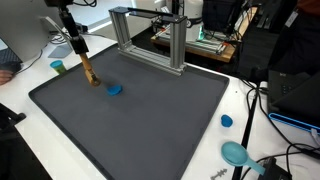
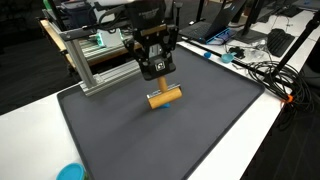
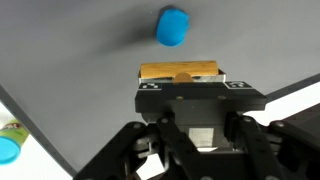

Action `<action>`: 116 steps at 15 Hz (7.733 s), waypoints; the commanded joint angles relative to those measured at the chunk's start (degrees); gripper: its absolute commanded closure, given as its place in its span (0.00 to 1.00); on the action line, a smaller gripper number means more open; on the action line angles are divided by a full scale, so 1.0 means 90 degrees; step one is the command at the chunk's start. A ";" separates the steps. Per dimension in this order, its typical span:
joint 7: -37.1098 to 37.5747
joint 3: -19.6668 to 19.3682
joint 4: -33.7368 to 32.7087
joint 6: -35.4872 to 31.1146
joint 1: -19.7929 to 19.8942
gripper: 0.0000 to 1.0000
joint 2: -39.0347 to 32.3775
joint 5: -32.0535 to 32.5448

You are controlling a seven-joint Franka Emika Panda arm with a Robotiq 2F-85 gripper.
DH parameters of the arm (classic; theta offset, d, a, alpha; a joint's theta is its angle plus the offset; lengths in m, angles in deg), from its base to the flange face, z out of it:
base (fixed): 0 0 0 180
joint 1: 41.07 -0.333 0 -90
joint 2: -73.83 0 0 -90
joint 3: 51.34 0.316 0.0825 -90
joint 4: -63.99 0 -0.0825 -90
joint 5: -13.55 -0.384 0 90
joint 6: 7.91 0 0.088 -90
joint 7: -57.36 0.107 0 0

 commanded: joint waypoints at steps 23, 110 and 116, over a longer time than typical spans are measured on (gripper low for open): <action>-0.6998 0.0936 0.1084 -0.1520 0.0310 0.78 0.1092 -0.0227; -0.6453 0.0321 0.1318 -0.0793 -0.0310 0.78 0.0220 0.1361; -0.6528 0.0401 0.1332 -0.0749 -0.0222 0.53 0.0100 0.1292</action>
